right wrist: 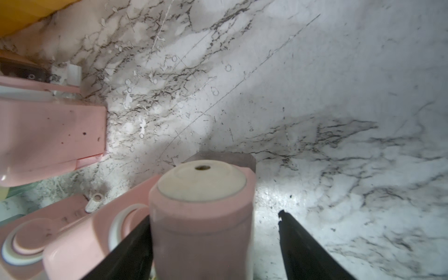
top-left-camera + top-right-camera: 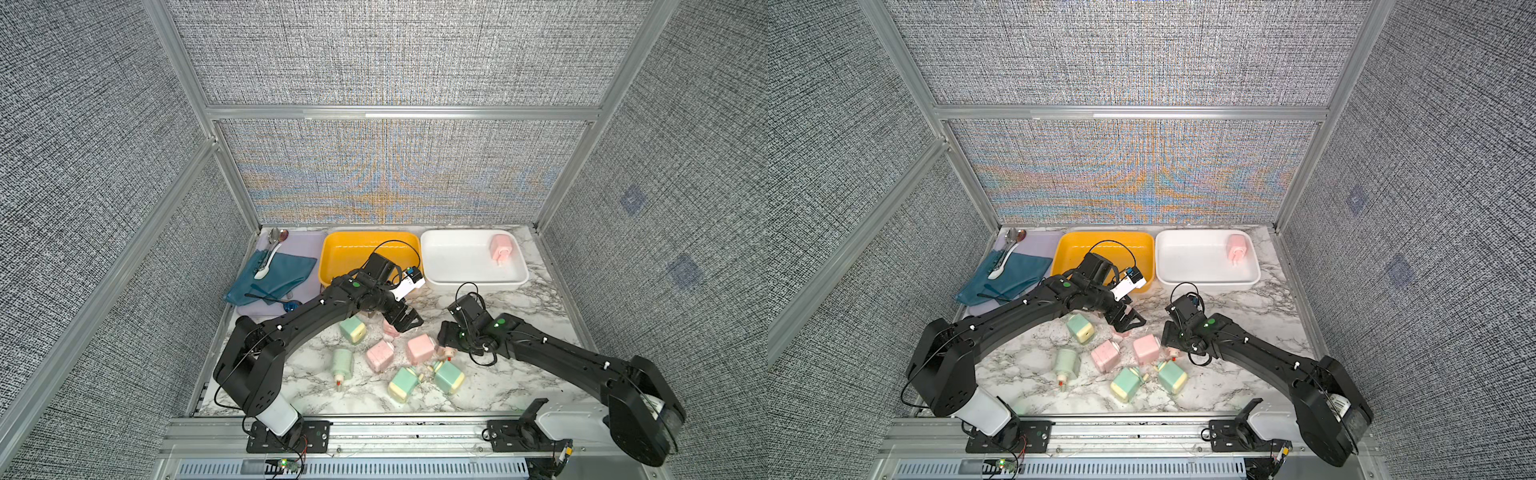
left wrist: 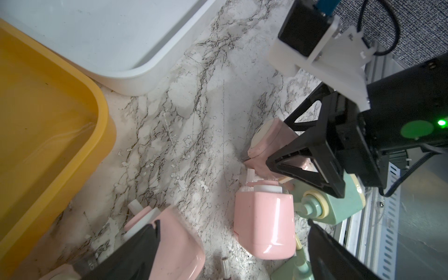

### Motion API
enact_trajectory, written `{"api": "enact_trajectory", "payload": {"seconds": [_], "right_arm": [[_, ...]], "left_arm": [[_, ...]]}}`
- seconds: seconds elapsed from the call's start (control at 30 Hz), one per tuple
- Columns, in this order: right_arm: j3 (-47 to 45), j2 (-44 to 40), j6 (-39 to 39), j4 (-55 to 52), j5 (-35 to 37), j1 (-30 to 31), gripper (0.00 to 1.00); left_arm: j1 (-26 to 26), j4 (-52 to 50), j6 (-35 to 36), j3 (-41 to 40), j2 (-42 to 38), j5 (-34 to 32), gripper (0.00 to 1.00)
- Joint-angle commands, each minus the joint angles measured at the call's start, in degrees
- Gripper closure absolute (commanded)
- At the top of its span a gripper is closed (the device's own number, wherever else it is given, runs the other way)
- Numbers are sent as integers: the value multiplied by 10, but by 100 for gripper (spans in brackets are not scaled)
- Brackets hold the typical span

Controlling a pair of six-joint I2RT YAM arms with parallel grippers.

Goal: Place the pencil sharpeners by color into the storage box
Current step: Pick up the pencil sharpener from the center of the board.

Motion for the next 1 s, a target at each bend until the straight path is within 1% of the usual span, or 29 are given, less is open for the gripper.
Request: {"api": "enact_trajectory", "payload": {"seconds": [0.0, 0.13, 0.2, 0.27, 0.47, 0.67, 0.77, 0.87, 0.97], "right_arm": [[8, 10, -40, -45, 30, 4, 20], [26, 20, -77, -69, 56, 4, 22], [44, 26, -100, -64, 48, 5, 22], [53, 34, -106, -54, 39, 14, 22], [67, 74, -71, -60, 52, 42, 22], [56, 65, -47, -61, 59, 43, 22], [48, 60, -48, -50, 55, 43, 28], [51, 62, -50, -48, 50, 43, 29], [54, 58, -55, -46, 52, 43, 39]], "left_arm": [[0, 2, 1, 4, 6, -6, 1], [0, 1, -1, 7, 9, -7, 1], [0, 2, -1, 7, 9, -8, 1], [0, 3, -2, 8, 10, -9, 1], [0, 1, -3, 9, 13, -13, 1], [0, -2, -2, 13, 19, -16, 1], [1, -2, -2, 14, 21, -18, 1], [0, -6, -2, 16, 21, -20, 1], [0, -5, -2, 16, 20, -20, 1]]}}
